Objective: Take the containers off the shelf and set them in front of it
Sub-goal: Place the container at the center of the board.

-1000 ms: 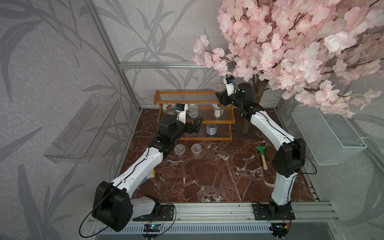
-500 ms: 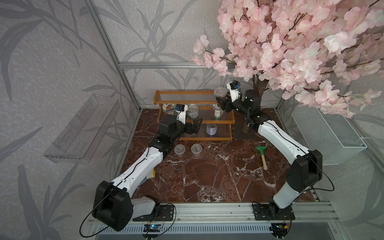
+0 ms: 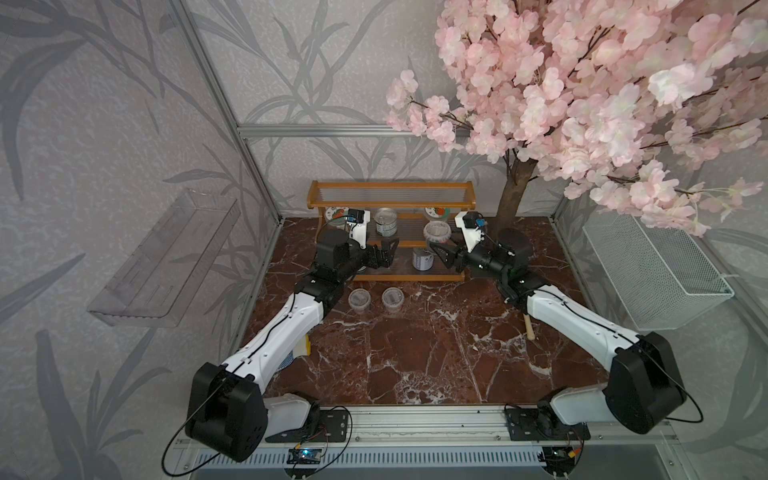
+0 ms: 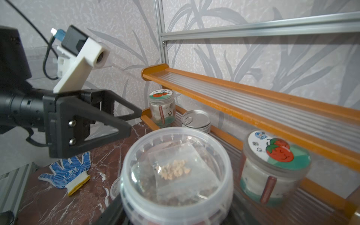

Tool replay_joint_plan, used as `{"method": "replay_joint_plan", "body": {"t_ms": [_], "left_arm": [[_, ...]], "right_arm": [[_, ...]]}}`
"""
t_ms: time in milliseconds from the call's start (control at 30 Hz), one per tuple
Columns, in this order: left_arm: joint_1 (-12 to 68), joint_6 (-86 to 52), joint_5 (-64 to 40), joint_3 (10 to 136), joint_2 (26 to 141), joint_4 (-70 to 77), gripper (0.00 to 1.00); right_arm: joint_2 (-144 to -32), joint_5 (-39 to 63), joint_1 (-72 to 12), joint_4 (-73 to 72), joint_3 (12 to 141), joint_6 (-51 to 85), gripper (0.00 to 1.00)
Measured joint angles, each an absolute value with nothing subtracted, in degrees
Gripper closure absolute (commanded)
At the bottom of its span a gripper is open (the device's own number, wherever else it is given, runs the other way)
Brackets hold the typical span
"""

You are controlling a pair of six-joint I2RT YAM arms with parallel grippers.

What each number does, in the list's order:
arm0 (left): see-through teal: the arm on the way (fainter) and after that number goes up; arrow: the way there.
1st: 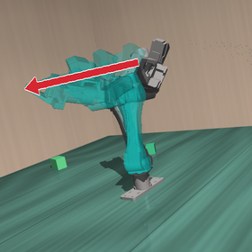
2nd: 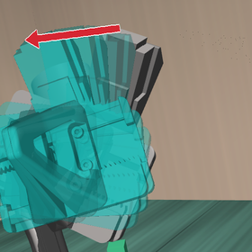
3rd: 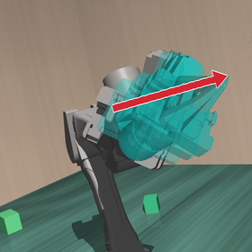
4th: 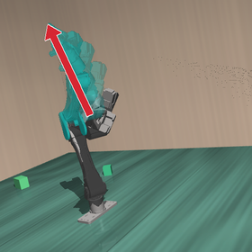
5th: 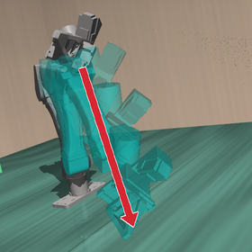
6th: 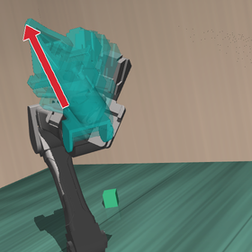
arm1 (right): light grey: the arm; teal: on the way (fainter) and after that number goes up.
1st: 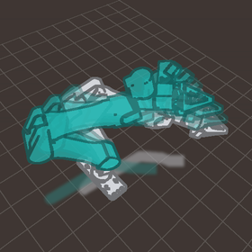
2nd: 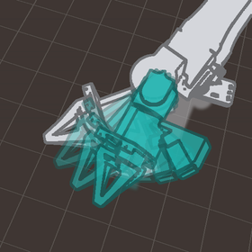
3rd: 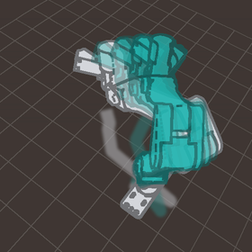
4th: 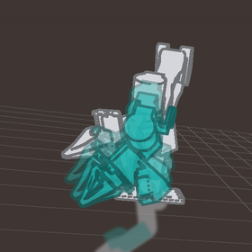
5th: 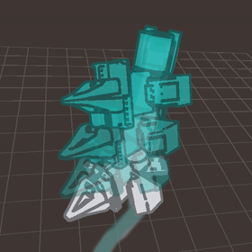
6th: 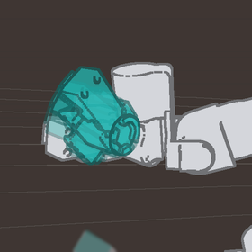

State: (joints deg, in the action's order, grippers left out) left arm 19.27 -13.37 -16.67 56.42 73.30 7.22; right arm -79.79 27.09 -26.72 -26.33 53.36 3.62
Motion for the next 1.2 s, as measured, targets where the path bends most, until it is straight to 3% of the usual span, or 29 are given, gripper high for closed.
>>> {"method": "replay_joint_plan", "body": {"t_ms": [267,467,867,1200], "left_arm": [[18.79,-13.96,-16.8,56.42,73.3,5.89,0.0],[18.61,-15.07,-16.71,56.42,73.3,4.43,0.0],[18.55,-16.73,-16.6,55.86,73.3,4.21,0.0],[17.54,-16.73,-16.67,54.76,73.28,3.33,0.0]], "right_arm": [[-79.11,27.11,-28.8,-38.98,38.35,5.21,0.36],[-85.41,26.52,-30.89,-50.28,31.81,5.54,0.36],[-106.15,22.15,-33.5,-67.68,29.39,4.89,0.37],[-112.36,19.88,-33.65,-72.31,29.41,3.16,0.35]]}}
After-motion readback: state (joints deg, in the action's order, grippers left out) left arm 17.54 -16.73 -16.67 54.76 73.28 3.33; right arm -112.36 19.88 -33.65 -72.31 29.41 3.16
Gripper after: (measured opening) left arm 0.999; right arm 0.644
